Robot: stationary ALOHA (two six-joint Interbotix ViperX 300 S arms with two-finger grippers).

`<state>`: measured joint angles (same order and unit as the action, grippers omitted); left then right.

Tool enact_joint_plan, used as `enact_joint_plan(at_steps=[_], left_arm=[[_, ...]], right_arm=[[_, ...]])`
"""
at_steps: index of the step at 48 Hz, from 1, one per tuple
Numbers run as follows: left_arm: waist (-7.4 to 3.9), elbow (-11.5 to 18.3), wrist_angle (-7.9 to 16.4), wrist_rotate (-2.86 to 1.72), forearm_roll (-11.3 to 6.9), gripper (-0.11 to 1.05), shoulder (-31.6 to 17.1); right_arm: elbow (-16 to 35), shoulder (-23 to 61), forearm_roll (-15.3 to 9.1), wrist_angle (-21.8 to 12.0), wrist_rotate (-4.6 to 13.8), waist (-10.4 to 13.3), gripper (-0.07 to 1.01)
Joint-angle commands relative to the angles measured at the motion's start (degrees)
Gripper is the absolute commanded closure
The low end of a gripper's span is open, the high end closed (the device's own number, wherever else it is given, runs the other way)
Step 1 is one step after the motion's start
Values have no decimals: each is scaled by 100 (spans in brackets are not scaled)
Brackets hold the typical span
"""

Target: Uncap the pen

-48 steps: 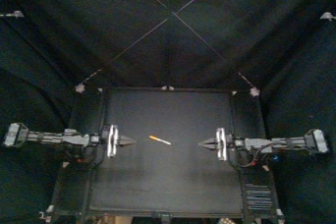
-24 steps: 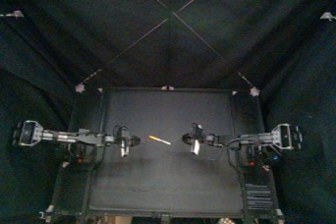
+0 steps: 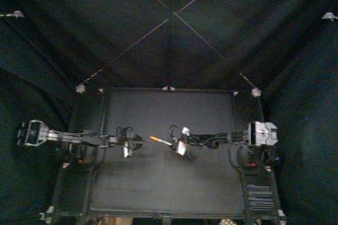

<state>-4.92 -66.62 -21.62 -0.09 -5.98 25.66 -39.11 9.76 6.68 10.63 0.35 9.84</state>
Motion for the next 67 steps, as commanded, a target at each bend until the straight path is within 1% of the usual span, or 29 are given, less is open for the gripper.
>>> enact_joint_plan(at_steps=[1, 6, 15, 18, 20, 21, 24, 26, 27, 29, 32, 33, 34, 36, 38, 40, 44, 47, 50, 59, 67], left_arm=[[0, 149, -53, 18, -9, 25, -62], [-9, 149, -53, 18, -9, 25, -114], [-9, 149, -53, 18, 0, 25, -158], [-9, 158, -53, 18, -9, 25, -167], [-18, 167, -53, 18, -9, 25, -167], [-18, 176, -53, 9, -9, 25, -167], [-18, 220, -53, 9, -9, 25, -176], [-26, 264, -53, 26, -9, 24, -202], [-35, 290, -53, 26, -9, 24, -211], [-88, 404, -9, 35, 0, 24, -264], [-149, 571, 70, 62, 26, 23, -352], [-167, 633, 105, 62, 62, 22, -387], [-193, 703, 158, 62, 114, 22, -422], [-237, 835, 308, 79, 237, 20, -510], [-272, 976, 545, 123, 413, 17, -606], [-299, 1081, 765, 141, 554, 14, -686], [-308, 1248, 1134, 141, 773, 9, -835], [-308, 1362, 1354, 141, 870, 6, -949], [-308, 1415, 1433, 141, 914, 3, -1037], [-290, 1477, 1477, 141, 914, 2, -1274], [-281, 1494, 1494, 132, 896, 2, -1459]], right_arm=[[352, 229, -202, -308, 18, 97, 2], [501, 387, -316, -466, 44, 158, 2], [633, 527, -483, -765, 44, 158, 3], [642, 545, -545, -826, 44, 149, 6], [642, 545, -598, -853, 53, 132, 9], [642, 545, -615, -861, 53, 123, 11], [633, 545, -677, -861, 53, 114, 20], [642, 545, -686, -861, 53, 114, 27], [633, 536, -686, -870, 53, 114, 30], [624, 527, -694, -888, 53, 114, 37], [615, 466, -694, -949, 53, 114, 43], [606, 422, -694, -984, 53, 114, 45], [598, 378, -694, -1020, 53, 114, 46], [580, 272, -694, -1090, 44, 114, 46], [536, 105, -694, -1178, 53, 114, 46], [483, -53, -694, -1213, 53, 114, 46], [378, -325, -694, -1239, 53, 97, 46], [290, -510, -694, -1230, 53, 53, 46], [211, -686, -694, -1230, 53, -9, 46], [88, -967, -703, -1230, 44, -229, 46], [79, -1081, -703, -1204, 53, -308, 46]])
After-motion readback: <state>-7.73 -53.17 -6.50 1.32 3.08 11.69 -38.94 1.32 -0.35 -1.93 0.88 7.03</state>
